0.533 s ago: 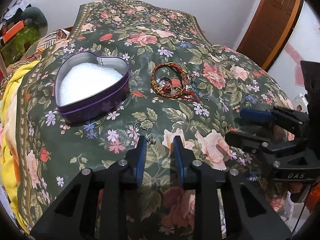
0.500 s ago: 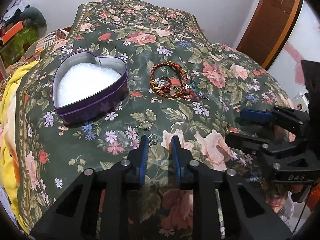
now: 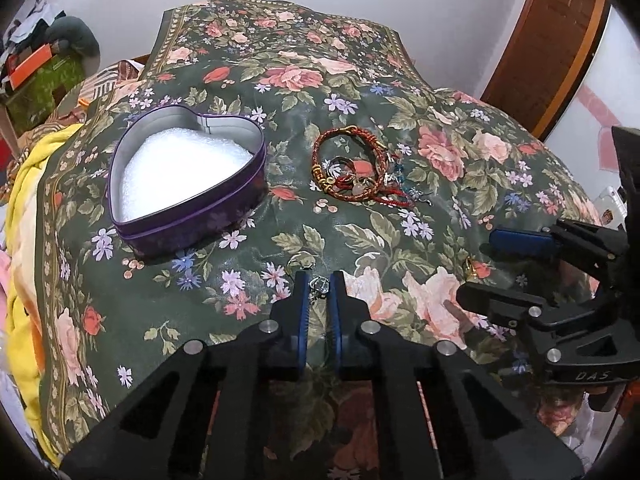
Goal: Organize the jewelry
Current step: 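Lower the right tool onto the gold ring and close its fingers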
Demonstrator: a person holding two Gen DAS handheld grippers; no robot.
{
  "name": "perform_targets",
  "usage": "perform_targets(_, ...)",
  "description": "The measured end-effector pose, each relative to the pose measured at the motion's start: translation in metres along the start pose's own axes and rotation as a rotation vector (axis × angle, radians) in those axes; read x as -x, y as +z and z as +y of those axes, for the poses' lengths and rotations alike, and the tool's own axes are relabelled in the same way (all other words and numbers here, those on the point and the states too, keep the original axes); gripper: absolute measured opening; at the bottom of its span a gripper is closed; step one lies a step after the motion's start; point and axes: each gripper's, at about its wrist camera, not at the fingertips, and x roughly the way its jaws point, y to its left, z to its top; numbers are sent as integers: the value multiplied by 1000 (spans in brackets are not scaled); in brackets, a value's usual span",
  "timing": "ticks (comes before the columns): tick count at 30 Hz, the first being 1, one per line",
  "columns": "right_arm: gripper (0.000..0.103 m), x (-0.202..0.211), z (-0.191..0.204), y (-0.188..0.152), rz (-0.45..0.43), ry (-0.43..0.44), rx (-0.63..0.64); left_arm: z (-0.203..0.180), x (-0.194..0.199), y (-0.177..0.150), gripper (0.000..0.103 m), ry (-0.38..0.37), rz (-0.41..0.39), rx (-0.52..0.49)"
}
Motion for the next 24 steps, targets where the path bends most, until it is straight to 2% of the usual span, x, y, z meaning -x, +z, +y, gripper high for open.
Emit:
perform_targets(15, 63, -5, 1, 3, 43, -9, 9, -1, 30, 2, 9, 26, -85, -11)
perform_targets(20, 59, -10, 1, 4, 77, -17, 26, 1, 36, 2, 9, 26, -106, -5)
perform_targets(24, 51, -14, 2, 5, 110, -30, 49, 3, 41, 2, 9, 20, -122, 1)
